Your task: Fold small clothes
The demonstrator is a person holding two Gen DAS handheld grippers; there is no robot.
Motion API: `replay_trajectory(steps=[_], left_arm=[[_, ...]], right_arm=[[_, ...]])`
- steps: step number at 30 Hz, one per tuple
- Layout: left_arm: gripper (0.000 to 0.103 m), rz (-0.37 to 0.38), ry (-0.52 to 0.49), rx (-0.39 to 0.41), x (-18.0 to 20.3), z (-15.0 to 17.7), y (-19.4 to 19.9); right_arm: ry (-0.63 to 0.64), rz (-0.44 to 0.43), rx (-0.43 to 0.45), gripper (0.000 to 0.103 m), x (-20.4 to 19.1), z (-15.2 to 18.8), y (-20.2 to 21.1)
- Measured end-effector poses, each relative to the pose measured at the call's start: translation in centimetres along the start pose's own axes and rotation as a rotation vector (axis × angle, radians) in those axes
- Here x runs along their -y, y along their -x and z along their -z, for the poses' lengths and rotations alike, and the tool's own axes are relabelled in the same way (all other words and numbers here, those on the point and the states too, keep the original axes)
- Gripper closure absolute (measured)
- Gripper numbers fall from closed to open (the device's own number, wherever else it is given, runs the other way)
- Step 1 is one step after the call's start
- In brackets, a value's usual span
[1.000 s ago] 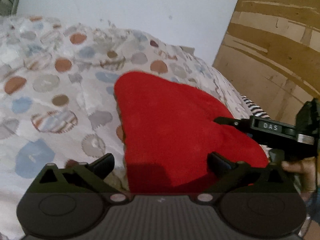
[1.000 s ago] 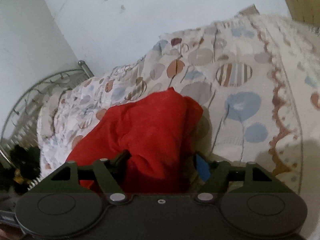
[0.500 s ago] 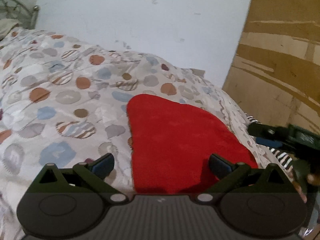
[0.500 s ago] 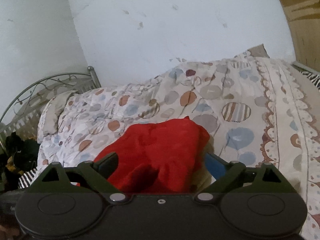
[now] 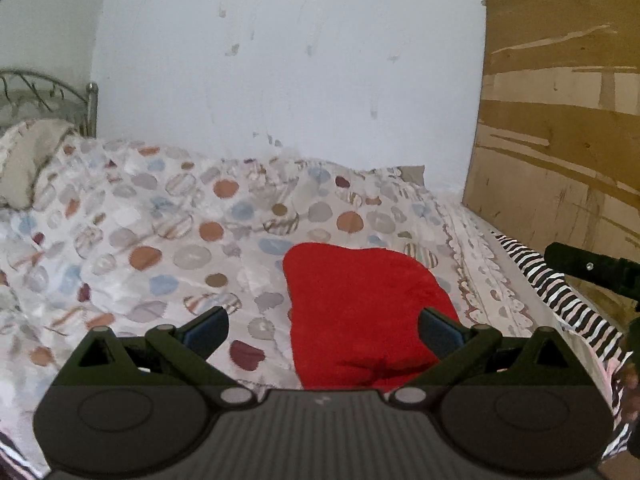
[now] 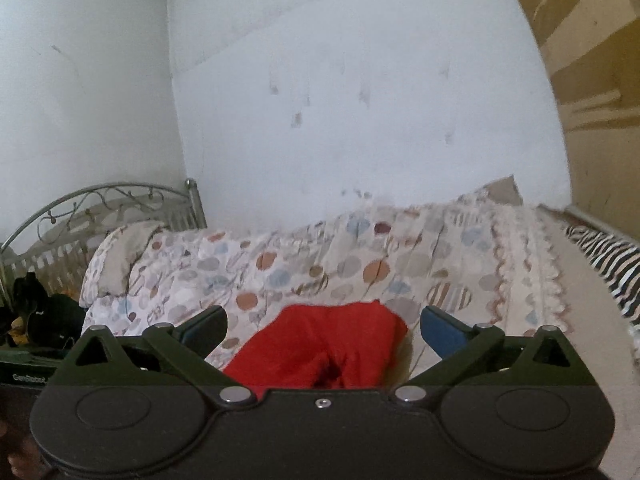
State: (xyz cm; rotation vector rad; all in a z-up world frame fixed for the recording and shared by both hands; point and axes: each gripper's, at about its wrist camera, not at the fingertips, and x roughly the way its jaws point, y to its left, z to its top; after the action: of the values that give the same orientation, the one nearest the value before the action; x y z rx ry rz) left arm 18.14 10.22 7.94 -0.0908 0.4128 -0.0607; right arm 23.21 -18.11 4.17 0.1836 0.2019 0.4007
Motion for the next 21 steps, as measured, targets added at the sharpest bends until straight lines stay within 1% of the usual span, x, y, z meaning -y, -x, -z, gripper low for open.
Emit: replay_trajectory(steps=[4, 9, 13, 18, 21], left_arm=[[0.0, -0.011, -0.012, 0.021, 0.5, 0.5, 3.1], [0.0, -0.023, -0.027, 0.028, 1.4, 2.0, 6.4], [0.0, -0.034, -0.033, 0.027, 2.2, 3.6, 8.6], [0.0, -0.038, -0.003, 0.02, 2.7, 6.1, 10.8], [0.0, -0.028, 0.005, 0.017, 2.9, 7.7, 11.8]], right_arm=[[0.019, 0.018, 0.026, 0.0, -0.9, 0.0, 3.1], [0.038, 0.052, 0.032, 0.0, -1.8, 0.9, 6.8], [0.048, 0.078, 0.03, 0.0, -2.5, 2.5, 9.6], [0.049, 0.095, 0.013, 0.0, -3.2, 4.6, 12.8], [0.055, 0.103, 0.004, 0.0, -3.4, 6.0, 14.5]])
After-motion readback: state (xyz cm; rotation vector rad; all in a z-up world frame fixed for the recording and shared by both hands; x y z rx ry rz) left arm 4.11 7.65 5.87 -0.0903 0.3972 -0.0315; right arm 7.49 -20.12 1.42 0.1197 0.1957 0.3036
